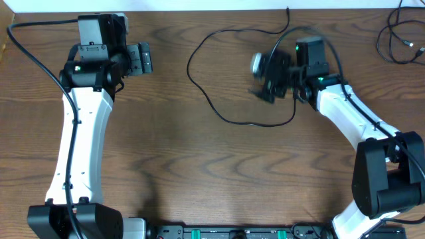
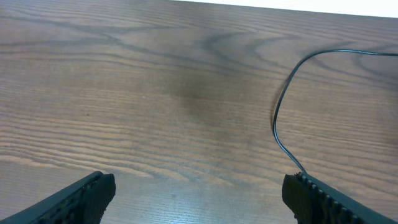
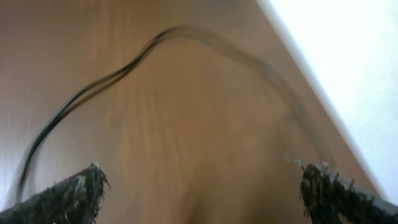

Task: Untangle cables

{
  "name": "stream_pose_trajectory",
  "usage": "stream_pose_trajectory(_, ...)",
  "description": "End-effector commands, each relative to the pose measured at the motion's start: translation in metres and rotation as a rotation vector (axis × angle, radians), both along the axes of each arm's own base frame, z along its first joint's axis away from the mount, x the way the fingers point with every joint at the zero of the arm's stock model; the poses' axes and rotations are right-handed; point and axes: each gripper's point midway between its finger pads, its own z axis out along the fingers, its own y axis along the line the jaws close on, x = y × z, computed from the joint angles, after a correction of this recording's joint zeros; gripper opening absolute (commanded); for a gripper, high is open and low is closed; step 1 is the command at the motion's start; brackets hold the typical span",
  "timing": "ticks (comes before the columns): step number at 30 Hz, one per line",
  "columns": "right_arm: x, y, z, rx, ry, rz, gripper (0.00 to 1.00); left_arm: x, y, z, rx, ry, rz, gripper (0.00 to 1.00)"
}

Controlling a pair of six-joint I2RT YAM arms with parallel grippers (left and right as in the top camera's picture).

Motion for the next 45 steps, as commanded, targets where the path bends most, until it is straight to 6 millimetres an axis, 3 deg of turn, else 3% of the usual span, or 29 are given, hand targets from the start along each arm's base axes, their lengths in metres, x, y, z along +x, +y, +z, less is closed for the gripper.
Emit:
stream_pose_trajectory(1,0.029,-0.017,0.004,0.193,0.168,-0.332,0.99,0.000,0.003,0.001,-0.006,-0.003,0.020,0.92)
stream_pose_trajectory(5,0.050,-0.016,0.003,0.156,0.015,-0.301,0.99,0.000,0.003,0.001,-0.006,-0.003,0.020,0.92)
stream_pose_trajectory(14,0.098,-0.042,-0.035,0.086,-0.186,-0.376,0.99,0.000,0.003,0.001,-0.006,-0.003,0.020,0.92)
stream_pose_trajectory(17,0.112,-0.048,-0.049,0.094,-0.246,-0.406,0.94,0.000,0.003,0.001,-0.006,-0.003,0.020,0.92)
stream_pose_trajectory(29,0.125,-0.050,-0.104,0.124,-0.245,-0.446,0.99,0.000,0.003,0.001,-0.006,-0.003,0.020,0.92)
stream_pose_trajectory(34,0.122,-0.045,-0.117,0.188,-0.144,-0.483,0.99,0.000,0.003,0.001,-0.006,-0.003,0.020,0.92)
stream_pose_trajectory(37,0.115,-0.029,-0.113,0.257,-0.100,-0.420,0.99,0.000,0.003,0.001,-0.006,-0.003,0.020,0.92)
stream_pose_trajectory(42,0.081,0.021,-0.082,0.505,0.032,-0.133,0.99,0.000,0.003,0.001,-0.006,-0.003,0.020,0.92)
stream_pose_trajectory(45,0.060,0.038,-0.057,0.593,0.038,0.032,0.99,0.000,0.003,0.001,-0.006,-0.003,0.020,0.92)
